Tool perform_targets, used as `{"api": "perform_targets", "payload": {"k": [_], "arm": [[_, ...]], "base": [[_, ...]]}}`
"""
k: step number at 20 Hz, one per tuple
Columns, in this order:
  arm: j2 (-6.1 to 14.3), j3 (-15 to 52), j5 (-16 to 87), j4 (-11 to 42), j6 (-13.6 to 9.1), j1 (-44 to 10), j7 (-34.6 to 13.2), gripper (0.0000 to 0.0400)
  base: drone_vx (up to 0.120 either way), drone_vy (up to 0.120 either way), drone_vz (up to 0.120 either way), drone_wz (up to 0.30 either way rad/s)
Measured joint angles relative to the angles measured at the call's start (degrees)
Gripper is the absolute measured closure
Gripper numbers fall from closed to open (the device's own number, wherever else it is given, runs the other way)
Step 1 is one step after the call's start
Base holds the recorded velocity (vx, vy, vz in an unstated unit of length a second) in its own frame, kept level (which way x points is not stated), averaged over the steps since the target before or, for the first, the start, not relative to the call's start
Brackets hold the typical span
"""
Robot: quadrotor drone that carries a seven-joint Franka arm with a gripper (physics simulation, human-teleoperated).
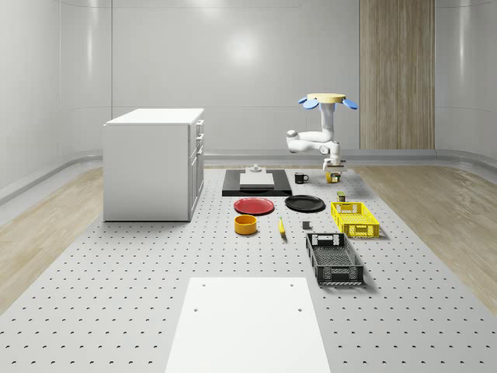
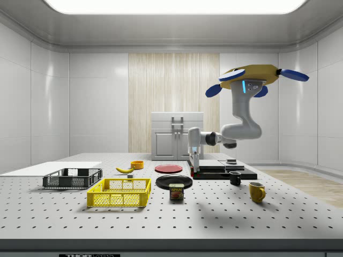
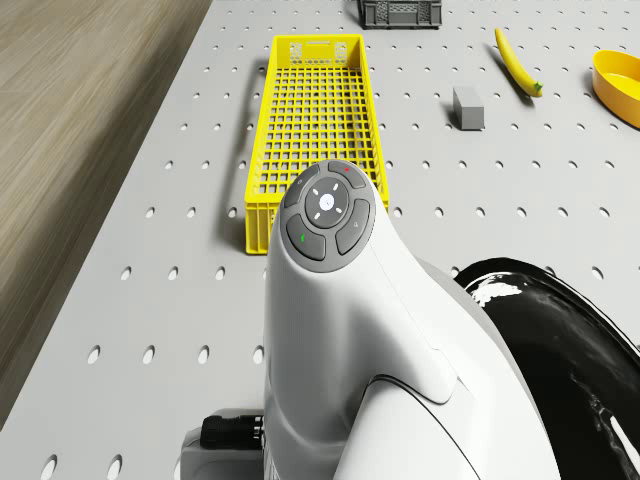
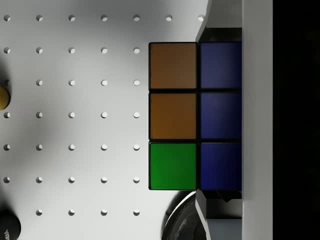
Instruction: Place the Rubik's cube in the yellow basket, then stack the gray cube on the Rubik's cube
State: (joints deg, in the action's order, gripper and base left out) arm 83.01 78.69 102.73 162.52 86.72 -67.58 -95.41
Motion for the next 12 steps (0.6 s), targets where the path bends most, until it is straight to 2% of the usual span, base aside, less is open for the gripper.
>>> {"api": "perform_targets", "payload": {"k": [12], "arm": [[1.6, 0.2, -0.6, -0.1, 1.4, -0.3, -0.3, 0.0075]], "base": [[0.120, 0.000, 0.000, 0.000]]}}
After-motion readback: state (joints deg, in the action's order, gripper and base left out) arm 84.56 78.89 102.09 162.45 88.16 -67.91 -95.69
